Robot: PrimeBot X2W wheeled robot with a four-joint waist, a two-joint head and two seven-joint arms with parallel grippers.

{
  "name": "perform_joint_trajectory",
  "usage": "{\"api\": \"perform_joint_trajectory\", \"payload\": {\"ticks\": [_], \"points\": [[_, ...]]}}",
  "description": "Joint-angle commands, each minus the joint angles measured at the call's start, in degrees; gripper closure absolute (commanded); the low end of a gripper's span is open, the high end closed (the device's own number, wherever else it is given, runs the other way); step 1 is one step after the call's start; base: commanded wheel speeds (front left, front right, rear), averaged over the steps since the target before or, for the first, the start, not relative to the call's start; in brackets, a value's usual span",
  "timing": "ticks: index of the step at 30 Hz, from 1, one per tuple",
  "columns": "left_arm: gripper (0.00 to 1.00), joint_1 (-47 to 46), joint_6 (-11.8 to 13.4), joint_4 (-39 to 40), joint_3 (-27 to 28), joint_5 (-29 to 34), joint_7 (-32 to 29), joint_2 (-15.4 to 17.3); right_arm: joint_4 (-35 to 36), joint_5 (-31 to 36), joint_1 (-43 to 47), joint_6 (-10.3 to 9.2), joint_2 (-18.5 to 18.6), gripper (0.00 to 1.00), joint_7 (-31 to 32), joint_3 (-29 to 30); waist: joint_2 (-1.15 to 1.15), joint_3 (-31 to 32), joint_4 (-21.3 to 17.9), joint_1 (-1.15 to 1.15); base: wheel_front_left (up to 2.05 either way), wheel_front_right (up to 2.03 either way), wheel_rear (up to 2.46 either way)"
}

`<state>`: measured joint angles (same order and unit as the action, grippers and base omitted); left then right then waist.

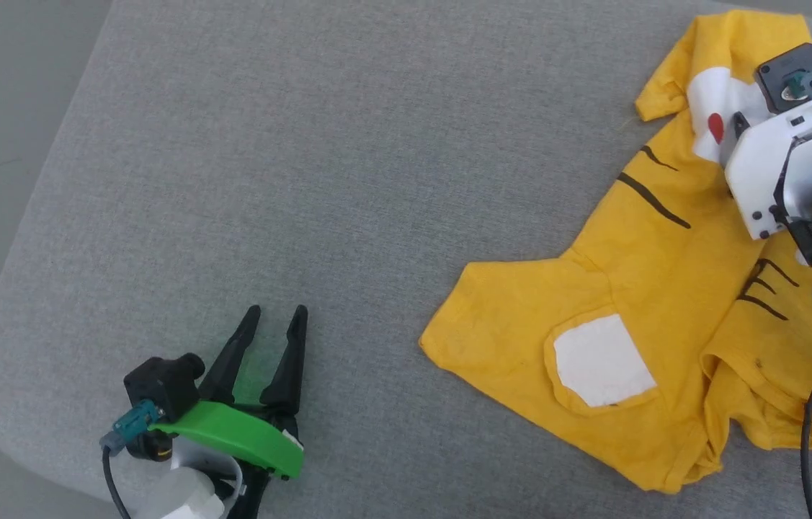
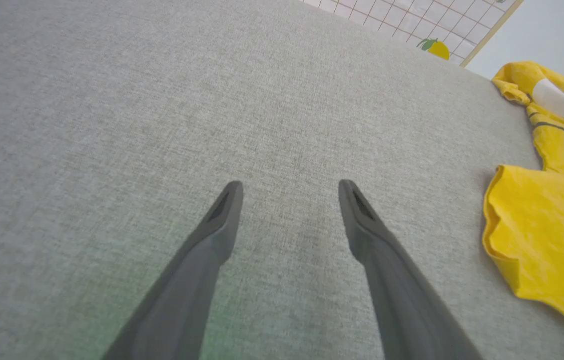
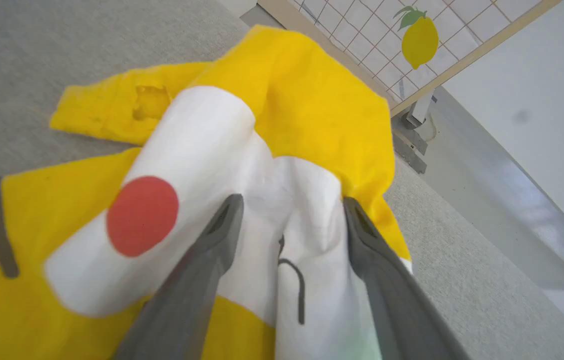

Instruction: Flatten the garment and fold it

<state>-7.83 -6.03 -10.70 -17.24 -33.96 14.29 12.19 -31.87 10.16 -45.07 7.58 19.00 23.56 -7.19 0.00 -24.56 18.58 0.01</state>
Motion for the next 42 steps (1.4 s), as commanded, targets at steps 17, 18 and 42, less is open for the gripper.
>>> {"api": "perform_joint_trajectory", "payload": {"ticks": [17,18,42], "points": [[0.0,5.4,3.4,3.8,2.0,0.9,0.4,1.7,25.3,-6.8,20.2,-0.09,-9.7,0.0,-7.0,8.5,0.0,11.0,-7.9,-0.01,0.0,0.0,0.0],[0.0,5.8,3.6,4.3,1.9,0.9,0.4,1.8,27.5,-6.4,23.0,-0.09,-10.8,0.0,-8.2,9.3,0.0,11.4,-8.2,-0.01,0.0,0.0,0.0],[0.0,2.4,2.6,12.2,-6.5,1.1,-22.3,5.1,33.2,-15.1,54.2,-0.09,-16.1,0.0,-32.5,17.2,0.0,16.0,-13.2,-0.01,0.0,0.0,0.0]]}}
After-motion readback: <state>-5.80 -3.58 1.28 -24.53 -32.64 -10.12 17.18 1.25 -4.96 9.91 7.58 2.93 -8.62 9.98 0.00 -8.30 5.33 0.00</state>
